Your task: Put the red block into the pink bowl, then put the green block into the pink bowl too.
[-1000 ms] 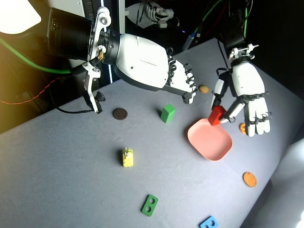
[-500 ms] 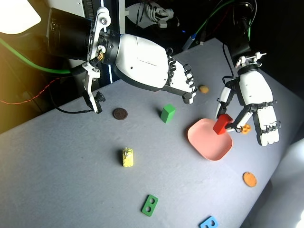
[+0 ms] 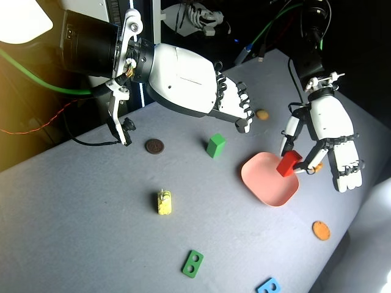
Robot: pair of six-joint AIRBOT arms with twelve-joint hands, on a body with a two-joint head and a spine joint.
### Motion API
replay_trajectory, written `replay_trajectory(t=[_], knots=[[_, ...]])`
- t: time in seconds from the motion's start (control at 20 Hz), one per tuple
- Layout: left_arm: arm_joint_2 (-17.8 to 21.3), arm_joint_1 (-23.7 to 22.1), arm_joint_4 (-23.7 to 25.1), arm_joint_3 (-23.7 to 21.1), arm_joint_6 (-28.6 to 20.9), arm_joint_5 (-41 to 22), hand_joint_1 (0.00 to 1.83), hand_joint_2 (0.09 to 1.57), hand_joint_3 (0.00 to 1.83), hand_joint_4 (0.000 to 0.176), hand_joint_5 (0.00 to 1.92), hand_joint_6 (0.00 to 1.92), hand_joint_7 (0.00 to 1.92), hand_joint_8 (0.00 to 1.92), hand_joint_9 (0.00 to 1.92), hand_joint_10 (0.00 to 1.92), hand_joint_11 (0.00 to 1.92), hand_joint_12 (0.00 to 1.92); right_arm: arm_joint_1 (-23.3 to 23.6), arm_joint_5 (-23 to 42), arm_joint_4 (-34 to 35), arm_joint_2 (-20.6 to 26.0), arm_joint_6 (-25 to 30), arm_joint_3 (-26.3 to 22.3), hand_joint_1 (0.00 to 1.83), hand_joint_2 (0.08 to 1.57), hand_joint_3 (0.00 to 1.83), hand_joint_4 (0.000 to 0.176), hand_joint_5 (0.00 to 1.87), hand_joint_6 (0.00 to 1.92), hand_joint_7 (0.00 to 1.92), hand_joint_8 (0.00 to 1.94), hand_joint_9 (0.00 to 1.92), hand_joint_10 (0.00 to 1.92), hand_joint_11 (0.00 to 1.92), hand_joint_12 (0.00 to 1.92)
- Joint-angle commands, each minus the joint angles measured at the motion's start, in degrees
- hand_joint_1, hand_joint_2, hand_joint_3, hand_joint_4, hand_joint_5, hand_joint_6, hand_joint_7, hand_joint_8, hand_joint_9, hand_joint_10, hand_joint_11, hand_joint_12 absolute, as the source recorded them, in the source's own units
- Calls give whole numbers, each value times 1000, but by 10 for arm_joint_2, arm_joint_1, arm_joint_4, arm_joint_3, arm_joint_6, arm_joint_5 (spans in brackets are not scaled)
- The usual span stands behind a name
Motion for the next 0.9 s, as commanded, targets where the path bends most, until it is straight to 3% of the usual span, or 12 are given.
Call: replay_trajectory(t=[0.0,0.1,0.15,0.2,0.25,0.3,0.4,0.45,0.55,0.65,0.75,0.85], knots=[[4,-1,18,2,-3,-56,1070,1060,2,137,1095,794,60,2,0,0,0,0,8,44,22,6,3,-2,225,1161,2,0,163,1,169,1,180,1,0,647],[3,1,19,3,-3,-58,1076,1060,1,120,1097,791,68,2,0,0,0,0,8,44,22,6,3,-2,246,1147,0,0,209,7,214,7,212,7,0,705],[3,2,19,3,-4,-59,1055,1063,1,165,1083,809,69,1,0,0,0,0,8,44,22,6,3,-2,294,1135,0,0,248,11,252,11,240,12,0,738],[3,3,19,3,-6,-59,1025,1092,9,174,998,943,26,18,0,0,0,0,8,44,22,6,2,-2,238,1150,2,0,231,3,244,3,229,4,0,692],[3,4,19,4,-6,-59,1022,1011,0,63,881,431,47,11,0,0,0,0,8,44,22,6,2,-2,244,1150,1,0,220,1,232,1,223,1,0,681],[3,4,19,4,-6,-60,1020,985,0,32,898,173,52,3,0,0,0,0,8,44,22,6,2,-2,254,1147,0,0,225,2,237,2,240,6,0,736],[3,4,19,6,-6,-62,958,972,1,72,882,30,81,4,0,0,0,0,8,44,22,6,2,-2,286,1141,0,0,244,4,254,3,266,10,0,819],[3,4,19,7,-6,-64,948,987,7,63,854,12,72,0,0,0,0,0,8,44,22,6,2,-2,289,1142,0,0,244,4,252,2,264,8,0,823],[3,4,21,8,-8,-66,898,970,0,91,815,0,106,12,0,0,0,0,8,44,22,6,2,-2,265,1148,1,0,222,0,227,0,236,0,0,792],[5,5,27,8,-14,-66,919,958,0,64,804,0,136,18,0,0,0,0,8,43,22,6,2,-2,232,1151,2,0,204,0,209,1,214,0,0,746],[18,7,32,-2,-16,-65,923,958,0,69,799,0,122,8,0,0,0,0,8,41,22,5,-2,-2,291,1140,0,0,225,9,224,6,222,5,0,701],[41,10,42,-21,-16,-48,911,962,0,72,790,0,118,6,0,0,0,0,5,30,72,2,-82,-2,271,1142,0,0,223,4,222,2,230,5,0,729]])
